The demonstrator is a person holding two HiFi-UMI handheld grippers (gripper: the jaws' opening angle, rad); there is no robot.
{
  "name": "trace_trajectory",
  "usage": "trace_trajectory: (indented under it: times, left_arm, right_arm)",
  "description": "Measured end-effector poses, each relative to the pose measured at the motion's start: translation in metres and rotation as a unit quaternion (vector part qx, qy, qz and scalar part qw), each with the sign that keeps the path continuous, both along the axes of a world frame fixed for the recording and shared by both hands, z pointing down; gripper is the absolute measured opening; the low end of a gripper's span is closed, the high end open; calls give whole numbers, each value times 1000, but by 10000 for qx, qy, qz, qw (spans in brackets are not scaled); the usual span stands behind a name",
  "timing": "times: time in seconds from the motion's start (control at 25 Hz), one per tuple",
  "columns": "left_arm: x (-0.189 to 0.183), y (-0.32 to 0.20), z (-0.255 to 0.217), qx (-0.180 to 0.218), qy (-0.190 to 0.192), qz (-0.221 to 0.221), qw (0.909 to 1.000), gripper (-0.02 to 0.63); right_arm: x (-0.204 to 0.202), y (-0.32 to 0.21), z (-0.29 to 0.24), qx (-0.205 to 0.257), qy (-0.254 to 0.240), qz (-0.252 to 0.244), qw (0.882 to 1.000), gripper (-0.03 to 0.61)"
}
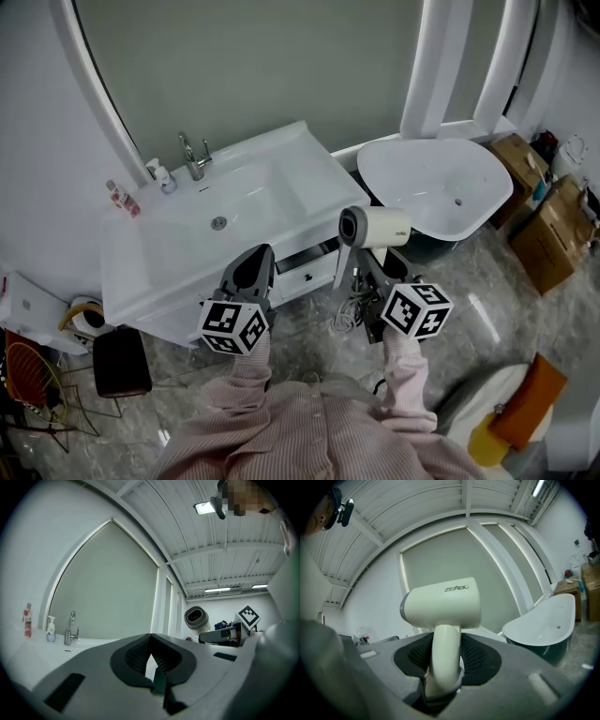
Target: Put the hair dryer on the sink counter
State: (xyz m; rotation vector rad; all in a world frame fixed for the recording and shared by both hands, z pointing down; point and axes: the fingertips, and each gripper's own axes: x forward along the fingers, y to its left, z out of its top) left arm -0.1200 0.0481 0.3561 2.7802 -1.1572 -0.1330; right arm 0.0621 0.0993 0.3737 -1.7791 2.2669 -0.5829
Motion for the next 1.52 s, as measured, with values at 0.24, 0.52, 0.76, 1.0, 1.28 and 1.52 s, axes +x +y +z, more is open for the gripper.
trace_trajectory:
  times: [0.24, 0.52, 0.76, 1.0, 1.28, 1.52]
  left_arm:
    - [0, -22, 6, -95, -18, 8, 10000, -3]
    - [5, -55, 18, -228, -11, -33, 9997, -3]
    - [14, -104, 25, -298, -37, -139, 9995, -3]
    - [27, -155, 30, -417, 17, -329, 9986, -3]
    - [45, -218, 33, -604, 66, -475, 9970, -3]
    - [65, -258, 44, -802, 85, -517, 9954, -3]
  right_arm:
    - [3, -22, 4, -58, -104, 76, 9999, 161]
    - [10, -60, 13, -146, -155, 44, 9998, 161]
    - [20, -117, 19, -201, -202, -72, 9996, 161]
    - [33, -175, 22, -284, -190, -284, 9990, 161]
    - [47, -246, 21, -419, -134, -526, 9976, 161]
    - [61, -292, 31, -584, -143, -676, 9959, 161]
